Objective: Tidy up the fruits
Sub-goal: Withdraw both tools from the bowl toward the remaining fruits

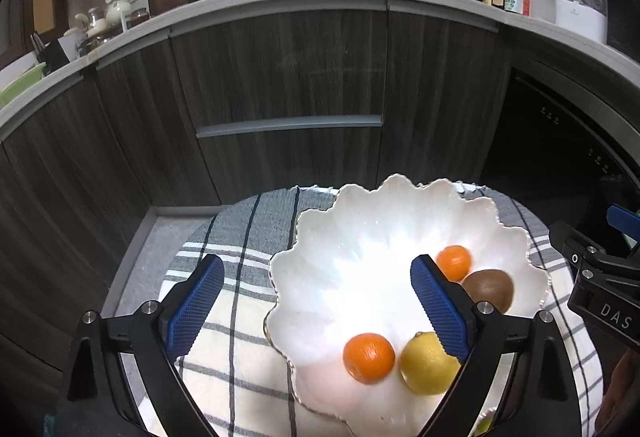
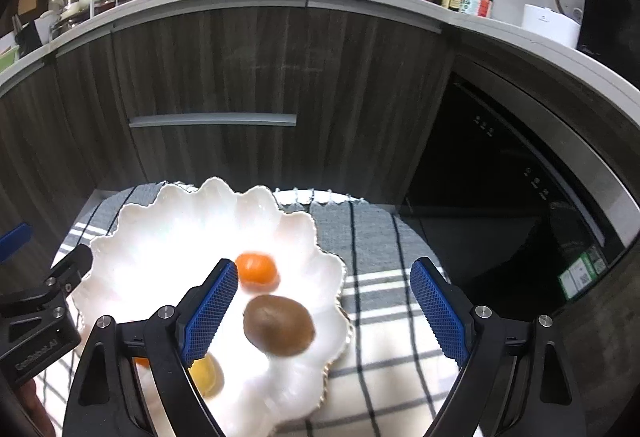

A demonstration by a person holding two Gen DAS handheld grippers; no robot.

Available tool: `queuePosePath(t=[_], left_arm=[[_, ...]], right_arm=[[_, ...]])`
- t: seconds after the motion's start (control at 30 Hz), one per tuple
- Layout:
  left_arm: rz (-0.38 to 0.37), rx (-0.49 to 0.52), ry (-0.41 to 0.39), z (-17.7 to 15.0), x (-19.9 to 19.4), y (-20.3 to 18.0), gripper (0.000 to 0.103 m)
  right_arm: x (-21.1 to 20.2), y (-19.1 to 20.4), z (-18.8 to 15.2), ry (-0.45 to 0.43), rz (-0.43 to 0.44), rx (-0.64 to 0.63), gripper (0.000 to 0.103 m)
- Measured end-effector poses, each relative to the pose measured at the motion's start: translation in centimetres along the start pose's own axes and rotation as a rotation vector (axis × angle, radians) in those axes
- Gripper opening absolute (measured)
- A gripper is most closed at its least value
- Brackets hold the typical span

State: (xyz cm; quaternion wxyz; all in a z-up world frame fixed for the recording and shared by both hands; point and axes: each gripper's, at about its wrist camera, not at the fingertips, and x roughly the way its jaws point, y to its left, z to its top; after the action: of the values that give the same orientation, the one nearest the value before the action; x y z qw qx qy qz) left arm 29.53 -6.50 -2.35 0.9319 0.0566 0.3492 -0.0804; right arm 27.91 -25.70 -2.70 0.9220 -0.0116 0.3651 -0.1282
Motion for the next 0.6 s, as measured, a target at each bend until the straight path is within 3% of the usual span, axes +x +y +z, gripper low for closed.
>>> queuePosePath(t=[0.6], left_arm=[[-0.03, -0.009, -0.031, -2.8, -7.4, -0.8, 0.098]], right_arm=[[-6.9, -2.3, -3.0, -0.02, -0.002, 0.058, 0.089]])
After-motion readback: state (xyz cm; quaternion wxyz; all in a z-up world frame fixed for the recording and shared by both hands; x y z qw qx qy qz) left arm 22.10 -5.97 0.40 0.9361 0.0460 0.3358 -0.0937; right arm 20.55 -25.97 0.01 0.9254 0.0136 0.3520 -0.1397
